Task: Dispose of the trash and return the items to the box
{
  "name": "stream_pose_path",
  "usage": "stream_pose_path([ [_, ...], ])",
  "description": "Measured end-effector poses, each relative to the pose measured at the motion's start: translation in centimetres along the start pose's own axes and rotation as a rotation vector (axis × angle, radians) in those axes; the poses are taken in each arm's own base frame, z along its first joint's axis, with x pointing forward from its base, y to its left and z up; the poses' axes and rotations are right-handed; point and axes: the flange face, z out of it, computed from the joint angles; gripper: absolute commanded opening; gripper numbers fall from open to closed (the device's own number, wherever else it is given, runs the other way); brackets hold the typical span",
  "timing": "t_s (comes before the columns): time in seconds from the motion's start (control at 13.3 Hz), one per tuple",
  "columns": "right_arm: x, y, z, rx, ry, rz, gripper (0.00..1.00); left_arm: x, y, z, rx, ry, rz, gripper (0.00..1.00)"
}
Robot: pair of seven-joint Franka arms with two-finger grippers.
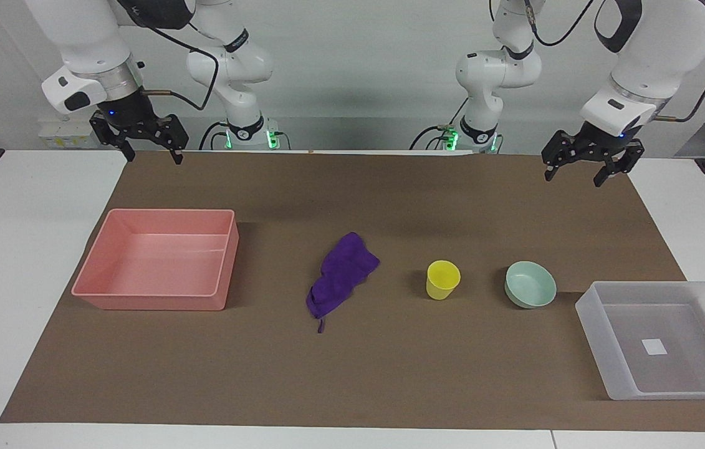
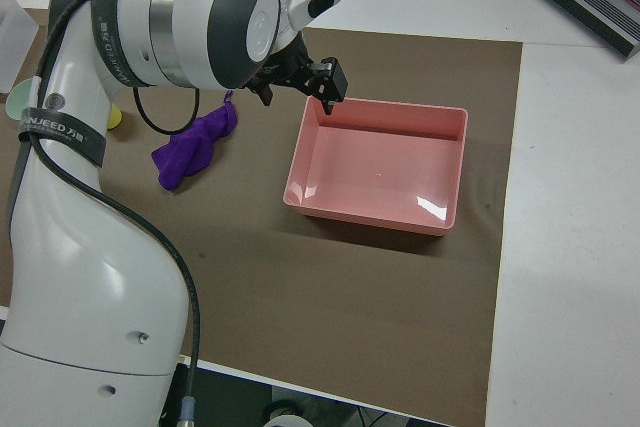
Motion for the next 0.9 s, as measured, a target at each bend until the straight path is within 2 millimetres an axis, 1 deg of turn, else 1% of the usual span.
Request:
stream_pose_path([
  [0.15,0.3,-0.7,0.0,0.003,0.029,-0.007,1.0,0.1,-0.1,0.0,0.001,0.005,-0.001,1.0],
  [0.23,0.5,-1.6,0.1,0.006,0.051,-0.009,1.0,0.1,-0.1,-0.1,0.001,0.011,-0.001,1.0],
  [0.3,0.7,-3.3,0.5,0.01,0.068,-0.008,1.0,0.2,-0.1,-0.1,0.002,0.018,-0.002,1.0],
  [0.38,0.8,-5.6,1.1,0.014,0.085,-0.014,1.0,0.4,-0.2,0.1,0.002,0.021,-0.004,1.0],
  [0.45,0.7,-8.4,2.1,0.02,0.101,-0.026,1.0,0.6,-0.3,0.5,0.002,0.027,-0.007,1.0],
  [0.53,0.5,-11.0,3.2,0.026,0.114,-0.04,1.0,0.8,-0.6,1.0,0.003,0.035,-0.012,1.0],
  [0.68,0.5,-15.6,6.3,0.043,0.147,-0.042,1.0,1.5,-1.8,3.1,0.005,0.053,-0.04,1.0],
  [0.75,0.6,-17.8,8.2,0.052,0.16,-0.03,1.0,1.8,-2.4,4.6,0.005,0.054,-0.058,1.0],
  [0.9,0.7,-22.1,13.0,0.067,0.174,-0.024,1.0,2.5,-3.1,8.0,0.001,0.044,-0.106,1.0],
])
